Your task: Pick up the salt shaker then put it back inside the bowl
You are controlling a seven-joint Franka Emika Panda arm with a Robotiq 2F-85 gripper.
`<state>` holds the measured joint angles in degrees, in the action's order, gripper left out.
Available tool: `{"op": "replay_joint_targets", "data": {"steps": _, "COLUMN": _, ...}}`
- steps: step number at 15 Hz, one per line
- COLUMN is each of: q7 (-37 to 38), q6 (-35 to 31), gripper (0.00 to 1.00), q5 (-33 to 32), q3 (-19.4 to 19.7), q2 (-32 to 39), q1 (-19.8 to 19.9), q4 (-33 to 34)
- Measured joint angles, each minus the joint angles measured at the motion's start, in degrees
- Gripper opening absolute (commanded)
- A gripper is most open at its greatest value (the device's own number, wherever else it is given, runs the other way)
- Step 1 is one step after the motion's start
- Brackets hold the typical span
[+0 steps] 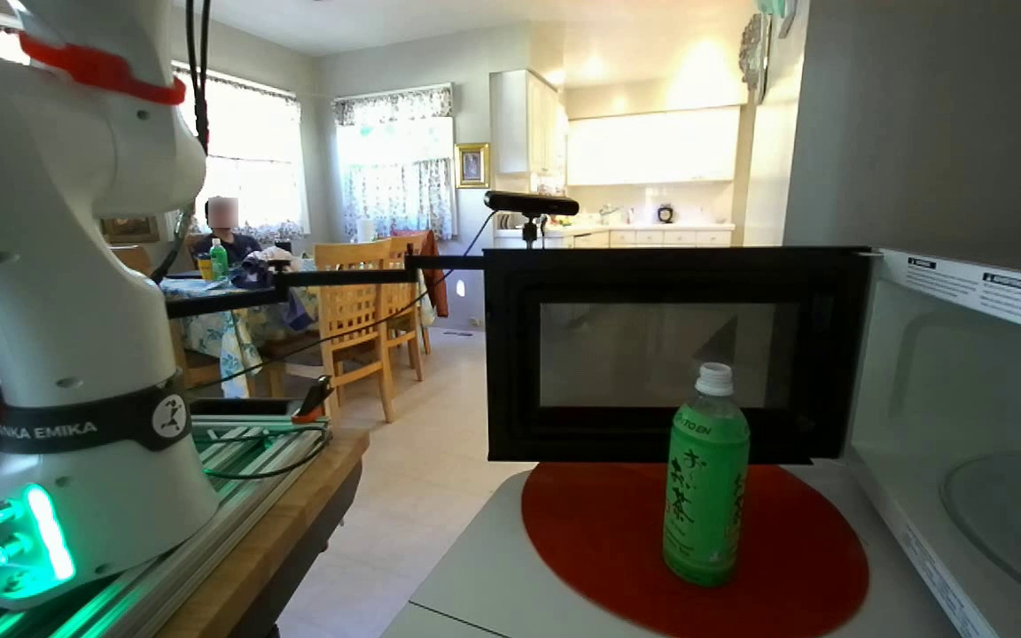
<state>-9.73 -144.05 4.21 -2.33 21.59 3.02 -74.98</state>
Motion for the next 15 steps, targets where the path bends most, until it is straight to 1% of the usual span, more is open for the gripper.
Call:
{"op": "replay_joint_targets", "data": {"steps": 3, "q7": -3.73, "q6": -3.65, "gripper": 0.38, "q5": 2.51, "q3": -2.24, "q2": -2.86, "q1": 0.27, "q4": -1.26}}
{"op": "replay_joint_targets", "data": {"steps": 7, "q7": -11.46, "q6": -10.34, "gripper": 0.38, "q5": 8.90, "q3": -6.01, "q2": -5.14, "q1": 1.58, "q4": -2.82}}
{"op": "replay_joint_targets", "data": {"steps": 12, "q7": -22.37, "q6": -18.33, "gripper": 0.38, "q5": 17.38, "q3": -11.06, "q2": -5.84, "q1": 4.01, "q4": -3.06}}
{"op": "replay_joint_targets", "data": {"steps": 15, "q7": -27.16, "q6": -22.61, "gripper": 0.38, "q5": 20.41, "q3": -13.42, "q2": -5.88, "q1": 5.41, "q4": -3.01}}
